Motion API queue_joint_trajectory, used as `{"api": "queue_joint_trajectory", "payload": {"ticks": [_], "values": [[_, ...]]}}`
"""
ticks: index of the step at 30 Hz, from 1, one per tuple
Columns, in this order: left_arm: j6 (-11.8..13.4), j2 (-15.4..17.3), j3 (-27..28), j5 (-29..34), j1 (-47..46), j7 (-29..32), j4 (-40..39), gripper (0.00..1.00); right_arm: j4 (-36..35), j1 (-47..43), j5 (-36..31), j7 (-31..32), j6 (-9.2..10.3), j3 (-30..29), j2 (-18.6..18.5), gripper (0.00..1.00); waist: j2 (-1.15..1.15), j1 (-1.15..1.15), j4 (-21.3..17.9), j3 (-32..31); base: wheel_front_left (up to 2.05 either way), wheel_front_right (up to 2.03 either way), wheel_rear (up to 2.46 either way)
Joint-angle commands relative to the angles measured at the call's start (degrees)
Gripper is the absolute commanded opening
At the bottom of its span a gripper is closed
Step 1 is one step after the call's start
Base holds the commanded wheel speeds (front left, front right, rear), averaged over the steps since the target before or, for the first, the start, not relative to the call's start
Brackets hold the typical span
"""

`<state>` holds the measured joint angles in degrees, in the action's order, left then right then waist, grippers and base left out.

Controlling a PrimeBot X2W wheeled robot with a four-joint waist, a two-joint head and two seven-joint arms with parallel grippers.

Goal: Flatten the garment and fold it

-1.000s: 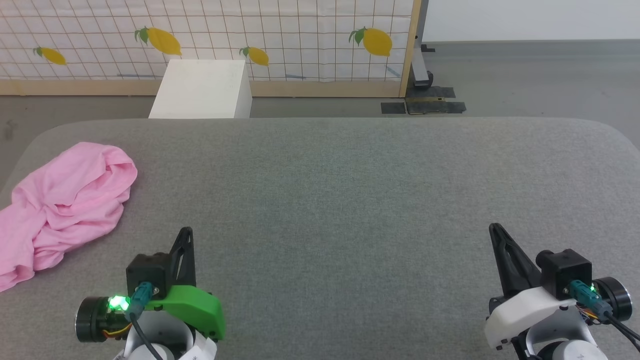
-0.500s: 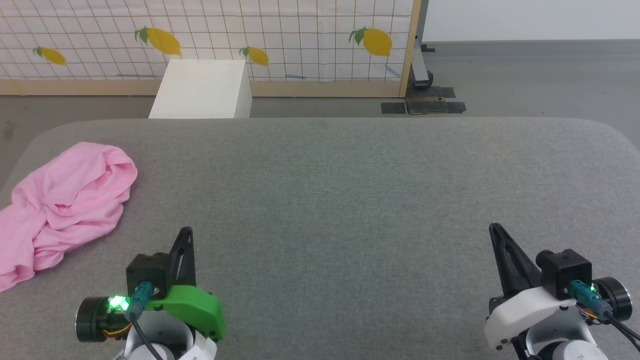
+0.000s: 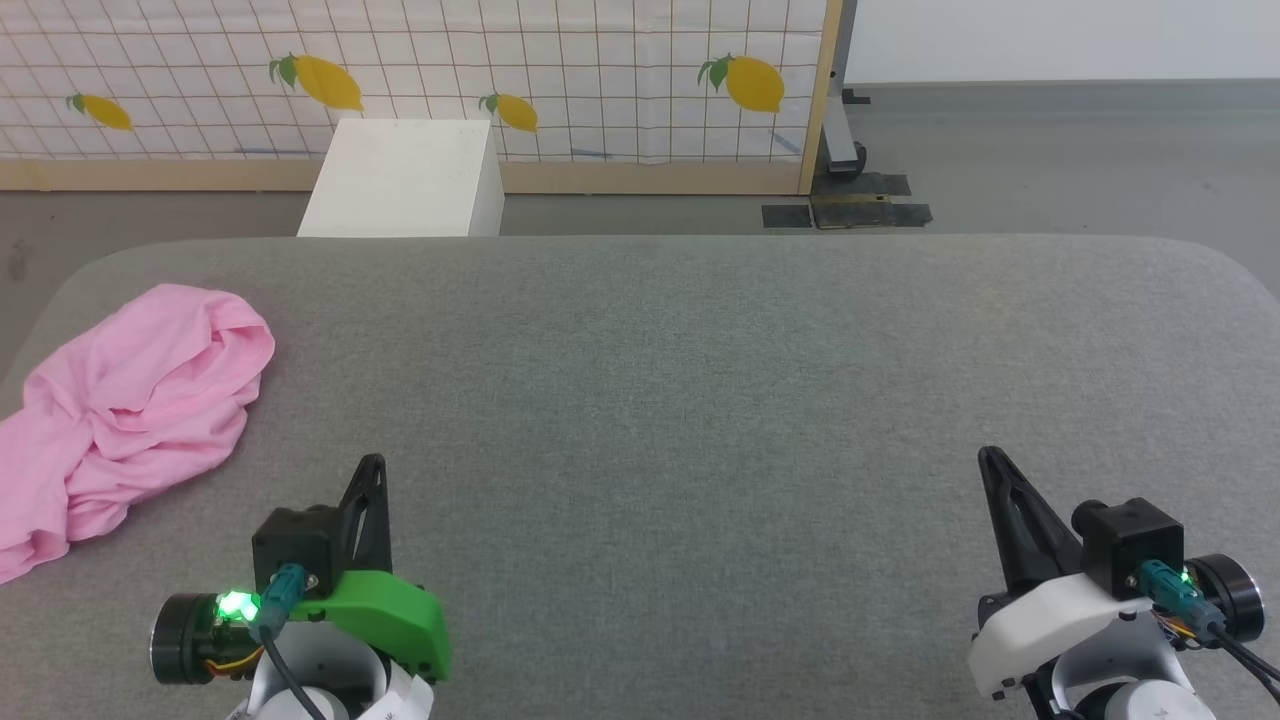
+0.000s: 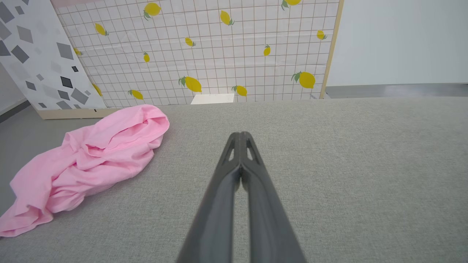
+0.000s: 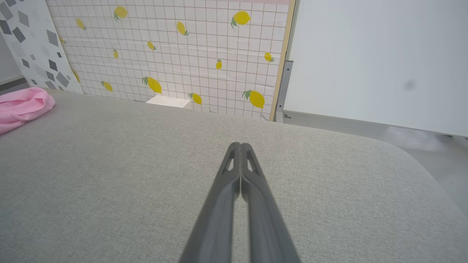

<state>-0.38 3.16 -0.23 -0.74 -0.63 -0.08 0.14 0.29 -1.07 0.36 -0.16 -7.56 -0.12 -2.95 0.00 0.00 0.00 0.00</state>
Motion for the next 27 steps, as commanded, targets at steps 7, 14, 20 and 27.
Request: {"api": "queue_joint_trajectory", "payload": {"ticks": [7,14,20,27], "values": [[0.38,-0.28,0.23,0.74,0.63,0.08,-0.14,0.00,-0.29,1.07,-0.36,0.16,0.08,0.12,0.07,0.00,0.00,0.00,0.00,0.00,0.00,0.00,0.00],[0.38,-0.28,0.23,0.74,0.63,0.08,-0.14,0.00,-0.29,1.07,-0.36,0.16,0.08,0.12,0.07,0.00,0.00,0.00,0.00,0.00,0.00,0.00,0.00],[0.38,-0.28,0.23,0.74,0.63,0.08,-0.14,0.00,-0.29,1.07,-0.36,0.16,0.08,0.12,0.07,0.00,0.00,0.00,0.00,0.00,0.00,0.00,0.00],[0.00,0.01,-0.02,-0.02,-0.01,0.00,0.01,1.00,0.01,0.00,0.00,0.00,-0.01,0.00,-0.01,1.00,0.00,0.00,0.00,0.00,0.00,0.00,0.00]]}}
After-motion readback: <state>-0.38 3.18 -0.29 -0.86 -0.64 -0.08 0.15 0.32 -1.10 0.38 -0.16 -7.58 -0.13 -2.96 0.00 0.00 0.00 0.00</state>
